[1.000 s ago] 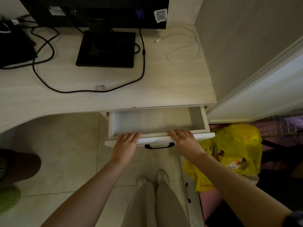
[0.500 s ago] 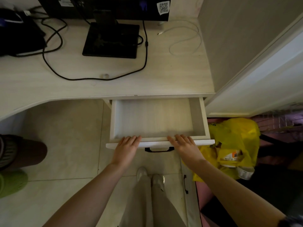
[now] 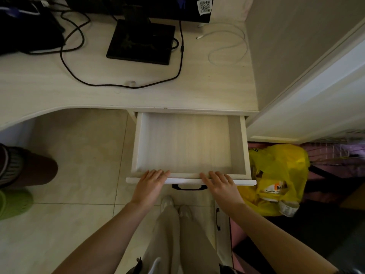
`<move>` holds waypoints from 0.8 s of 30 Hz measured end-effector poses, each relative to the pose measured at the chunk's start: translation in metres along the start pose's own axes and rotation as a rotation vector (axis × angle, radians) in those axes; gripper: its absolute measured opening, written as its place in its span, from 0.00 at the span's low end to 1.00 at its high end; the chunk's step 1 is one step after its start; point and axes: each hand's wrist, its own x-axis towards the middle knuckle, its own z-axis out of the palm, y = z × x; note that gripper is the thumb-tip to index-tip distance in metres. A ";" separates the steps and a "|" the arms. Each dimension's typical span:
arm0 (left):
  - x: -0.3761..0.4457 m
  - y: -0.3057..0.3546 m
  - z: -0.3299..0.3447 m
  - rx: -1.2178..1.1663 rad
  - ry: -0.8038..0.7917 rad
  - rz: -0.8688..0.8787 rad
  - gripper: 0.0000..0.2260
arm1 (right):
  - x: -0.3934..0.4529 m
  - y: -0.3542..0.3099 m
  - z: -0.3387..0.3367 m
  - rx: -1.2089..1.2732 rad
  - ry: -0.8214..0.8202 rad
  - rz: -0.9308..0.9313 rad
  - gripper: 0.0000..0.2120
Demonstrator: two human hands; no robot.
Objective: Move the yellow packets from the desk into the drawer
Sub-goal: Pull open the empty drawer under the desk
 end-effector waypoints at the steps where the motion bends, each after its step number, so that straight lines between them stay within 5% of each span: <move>1: -0.001 0.001 -0.001 -0.010 0.007 -0.001 0.32 | -0.001 0.000 0.000 0.003 -0.001 -0.007 0.42; 14: -0.016 0.004 -0.041 -0.319 0.075 -0.168 0.18 | 0.026 -0.010 -0.041 -0.051 0.170 -0.157 0.28; 24: -0.081 -0.051 -0.079 -0.410 0.361 -0.388 0.07 | 0.080 -0.120 -0.100 -0.074 0.214 -0.432 0.29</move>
